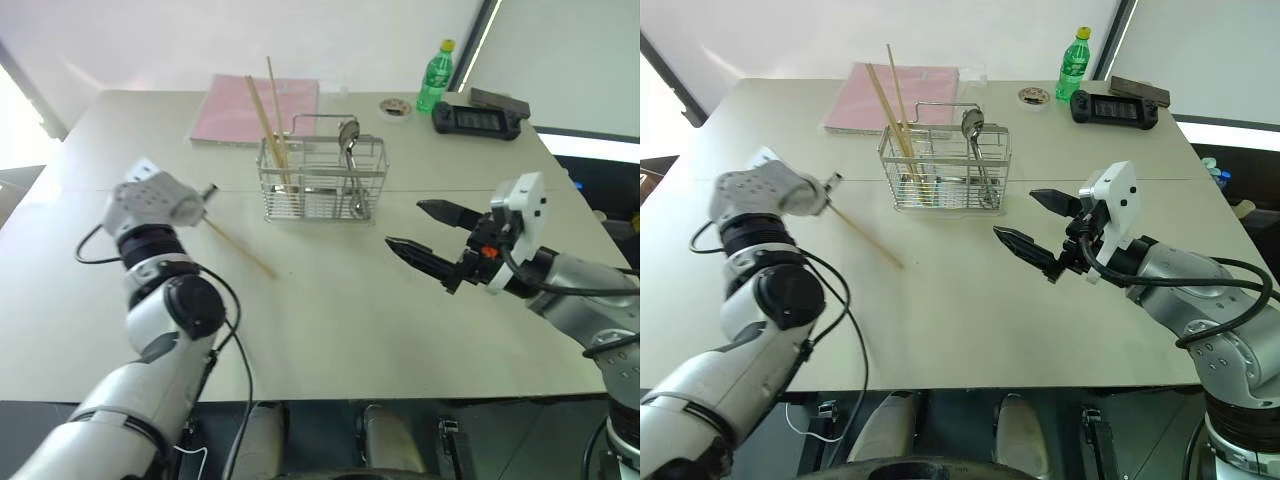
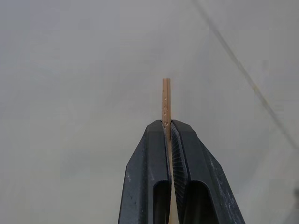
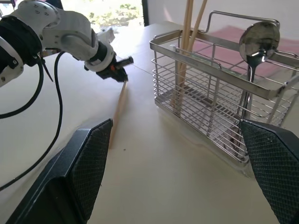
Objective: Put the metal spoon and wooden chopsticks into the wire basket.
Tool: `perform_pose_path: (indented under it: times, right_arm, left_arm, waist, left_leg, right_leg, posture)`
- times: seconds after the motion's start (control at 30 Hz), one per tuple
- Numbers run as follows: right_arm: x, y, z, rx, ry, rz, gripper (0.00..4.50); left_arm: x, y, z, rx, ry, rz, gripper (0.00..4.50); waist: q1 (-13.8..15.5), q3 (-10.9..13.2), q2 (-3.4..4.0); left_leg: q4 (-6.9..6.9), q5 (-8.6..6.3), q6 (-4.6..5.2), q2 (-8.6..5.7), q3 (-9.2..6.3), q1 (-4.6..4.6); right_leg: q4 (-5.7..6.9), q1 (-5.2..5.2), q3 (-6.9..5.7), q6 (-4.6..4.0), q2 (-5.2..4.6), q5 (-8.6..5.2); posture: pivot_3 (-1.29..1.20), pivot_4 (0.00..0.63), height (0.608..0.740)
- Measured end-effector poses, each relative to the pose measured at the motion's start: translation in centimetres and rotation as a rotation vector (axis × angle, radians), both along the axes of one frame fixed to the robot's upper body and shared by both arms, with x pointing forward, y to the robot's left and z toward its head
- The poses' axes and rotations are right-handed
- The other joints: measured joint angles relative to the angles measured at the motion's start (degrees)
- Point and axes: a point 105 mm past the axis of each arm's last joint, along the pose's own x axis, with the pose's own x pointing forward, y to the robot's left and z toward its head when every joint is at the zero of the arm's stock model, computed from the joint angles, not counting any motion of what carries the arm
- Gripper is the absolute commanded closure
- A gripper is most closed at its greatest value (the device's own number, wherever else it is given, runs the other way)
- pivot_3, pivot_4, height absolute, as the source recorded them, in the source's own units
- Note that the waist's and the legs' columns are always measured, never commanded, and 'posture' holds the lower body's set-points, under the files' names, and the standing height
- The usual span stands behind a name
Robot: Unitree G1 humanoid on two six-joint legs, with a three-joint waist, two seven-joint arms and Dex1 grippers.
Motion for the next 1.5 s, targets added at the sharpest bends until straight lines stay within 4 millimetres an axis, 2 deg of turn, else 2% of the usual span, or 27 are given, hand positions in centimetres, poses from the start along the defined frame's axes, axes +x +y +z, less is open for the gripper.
perform_pose_path:
  times: [0.1, 0.13, 0.2, 0.27, 0.3, 0.37, 0.47, 0.53, 0.6, 0.67, 0.77, 0.87, 0.93, 1.17, 1.37, 1.5]
  right_arm:
    - [0.0, 0.0, 0.1, 0.001, -0.001, -0.003, 0.0]
    - [0.1, 0.0, 0.1, 0.0, -0.001, -0.004, 0.0]
    - [0.0, 0.0, 0.1, -0.001, 0.002, 0.0, 0.0]
    - [-0.1, 0.0, 0.0, -0.006, 0.007, 0.004, 0.0]
    - [-0.1, 0.0, 0.0, -0.006, 0.011, 0.01, 0.0]
    - [-0.2, 0.1, 0.0, -0.006, 0.01, 0.015, 0.0]
    - [-0.2, -0.1, -0.1, -0.007, 0.011, 0.005, 0.0]
    - [-0.3, 0.0, 0.0, -0.009, 0.006, 0.002, 0.0]
    - [-0.4, -0.1, -0.1, -0.01, 0.006, -0.009, 0.0]
    - [-0.4, -0.5, -0.1, -0.006, 0.004, -0.038, 0.0]
    - [-0.5, -0.6, -0.1, -0.006, 0.0, -0.054, 0.0]
    - [-0.7, -0.7, 0.0, -0.005, -0.005, -0.065, 0.0]
    - [-0.7, -0.8, -0.1, -0.004, -0.001, -0.072, 0.0]
    - [-0.7, -0.9, -0.3, 0.002, -0.001, -0.08, 0.0]
    - [-0.5, -0.8, 0.0, 0.004, -0.012, -0.073, 0.0]
    - [-0.4, -0.8, 0.2, 0.003, -0.02, -0.068, 0.0]
  left_arm:
    - [0.6, 3.5, 8.3, 0.108, -0.412, 0.002, 4.47]
    - [0.4, 3.8, 11.2, 0.147, -0.535, -0.023, 4.47]
    - [-0.1, 3.2, 15.3, 0.198, -0.723, -0.111, 4.47]
    - [-0.7, 1.1, 19.1, 0.264, -0.886, -0.262, 4.47]
    - [-1.1, -1.0, 21.2, 0.294, -0.977, -0.37, 4.47]
    - [-1.9, -4.4, 24.2, 0.343, -1.093, -0.521, 4.47]
    - [-2.4, -9.2, 26.2, 0.378, -1.192, -0.702, 4.47]
    - [-2.6, -11.9, 26.6, 0.402, -1.218, -0.799, 4.47]
    - [-2.5, -13.6, 26.2, 0.437, -1.22, -0.866, 4.47]
    - [-2.2, -15.3, 25.0, 0.501, -1.199, -0.937, 4.47]
    - [-1.7, -16.9, 23.0, 0.529, -1.166, -1.004, 4.47]
    - [-1.4, -16.8, 22.2, 0.527, -1.143, -1.012, 4.47]
    - [-1.5, -16.5, 22.4, 0.539, -1.146, -1.004, 4.47]
    - [-1.7, -13.4, 23.5, 0.592, -1.151, -0.923, 4.47]
    - [-1.9, -13.0, 23.5, 0.603, -1.14, -0.922, 4.47]
    - [-1.7, -12.9, 21.7, 0.597, -1.095, -0.937, 4.47]
  waist:
    - [-0.2, 0.0, -0.05]
    - [-0.2, 0.0, -0.05]
    - [0.3, 0.0, -0.06]
    - [0.5, 0.1, -0.17]
    - [0.6, 0.1, -0.24]
    - [0.3, 0.1, -0.24]
    - [0.1, 0.1, -0.22]
    - [-0.1, 0.1, -0.16]
    - [-0.8, 0.1, -0.12]
    - [-1.2, 0.1, -0.11]
    - [-1.4, 0.2, -0.09]
    - [-1.4, 0.2, -0.08]
    - [-1.3, 0.2, -0.08]
    - [-1.2, 0.2, -0.08]
    - [-1.1, 0.2, -0.08]
    - [-1.2, 0.2, -0.07]
  left_leg:
    - [-0.02, 0.0, 0.0, 0.0, 0.0, -0.1]
    - [-0.02, 0.0, 0.0, 0.0, 0.0, -0.1]
    - [0.0, 0.0, 0.0, 0.0, 0.0, -0.1]
    - [0.07, 0.01, 0.0, 0.0, -0.03, -0.16]
    - [0.12, 0.01, -0.01, 0.0, -0.04, -0.19]
    - [0.17, 0.01, 0.0, -0.01, -0.02, -0.17]
    - [0.15, 0.02, 0.02, 0.02, -0.02, -0.16]
    - [0.11, 0.02, 0.02, 0.03, -0.02, -0.15]
    - [0.05, 0.02, 0.04, 0.04, -0.02, -0.14]
    - [0.02, 0.02, 0.05, 0.04, -0.02, -0.14]
    - [0.02, 0.02, 0.05, 0.05, -0.02, -0.14]
    - [0.03, 0.03, 0.06, 0.06, -0.02, -0.14]
    - [0.04, 0.03, 0.06, 0.06, -0.02, -0.14]
    - [0.05, 0.03, 0.05, 0.06, -0.02, -0.14]
    - [0.08, 0.03, 0.05, 0.06, -0.03, -0.13]
    - [0.07, 0.03, 0.06, 0.06, -0.03, -0.07]
  right_leg:
    - [-0.04, -0.04, 0.0, -0.01, 0.0, 0.01]
    - [-0.06, -0.02, 0.0, -0.01, 0.0, 0.01]
    - [-0.07, 0.02, -0.02, -0.02, 0.0, 0.0]
    - [-0.08, 0.06, -0.09, -0.02, 0.0, 0.0]
    - [-0.1, 0.12, -0.12, -0.03, -0.01, 0.0]
    - [-0.17, 0.2, -0.09, -0.03, -0.03, 0.01]
    - [-0.09, 0.13, -0.1, -0.02, -0.01, 0.01]
    - [-0.08, 0.09, -0.09, -0.01, -0.01, 0.0]
    - [-0.03, 0.05, -0.09, 0.0, -0.01, 0.0]
    - [-0.01, 0.03, -0.09, 0.0, -0.01, 0.0]
    - [0.02, 0.0, -0.09, 0.0, -0.01, 0.01]
    - [0.03, -0.01, -0.09, 0.0, 0.01, 0.01]
    - [0.02, 0.02, -0.09, 0.0, 0.0, 0.01]
    - [0.02, 0.03, -0.09, 0.0, 0.0, 0.01]
    - [0.03, 0.06, -0.09, 0.01, 0.0, 0.01]
    - [0.07, 0.08, -0.09, 0.01, 0.01, 0.01]
  posture:
    - [0.0, 0.15, 0.721]
    - [0.0, 0.15, 0.721]
    - [0.0, 0.15, 0.721]
    - [0.0, 0.15, 0.721]
    - [0.0, 0.15, 0.721]
    - [0.0, 0.15, 0.721]
    - [0.0, 0.15, 0.721]
    - [0.0, 0.15, 0.721]
    - [0.0, 0.15, 0.721]
    - [0.0, 0.15, 0.721]
    - [0.0, 0.15, 0.721]
    - [0.0, 0.15, 0.721]
    - [0.0, 0.15, 0.721]
    - [0.0, 0.15, 0.721]
    - [0.0, 0.15, 0.721]
    - [0.0, 0.15, 0.721]
